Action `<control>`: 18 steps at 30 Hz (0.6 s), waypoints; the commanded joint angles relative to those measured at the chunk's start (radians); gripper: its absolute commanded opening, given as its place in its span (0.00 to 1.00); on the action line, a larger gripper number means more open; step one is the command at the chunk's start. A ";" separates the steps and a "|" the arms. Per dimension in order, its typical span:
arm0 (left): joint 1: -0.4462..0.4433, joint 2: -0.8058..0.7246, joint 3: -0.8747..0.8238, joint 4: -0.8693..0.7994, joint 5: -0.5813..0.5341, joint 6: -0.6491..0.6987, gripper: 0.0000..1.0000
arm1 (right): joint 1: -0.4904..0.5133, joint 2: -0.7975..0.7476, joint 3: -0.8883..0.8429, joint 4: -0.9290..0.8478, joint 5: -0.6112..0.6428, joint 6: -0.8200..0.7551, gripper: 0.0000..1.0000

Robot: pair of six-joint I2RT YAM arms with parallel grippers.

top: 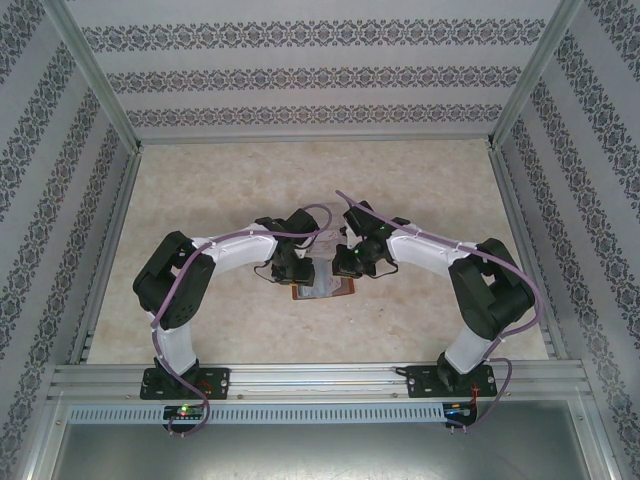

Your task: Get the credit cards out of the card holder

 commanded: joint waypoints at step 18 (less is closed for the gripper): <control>0.041 -0.190 -0.103 0.031 -0.063 -0.018 0.31 | 0.040 -0.031 0.130 -0.272 0.113 -0.469 0.03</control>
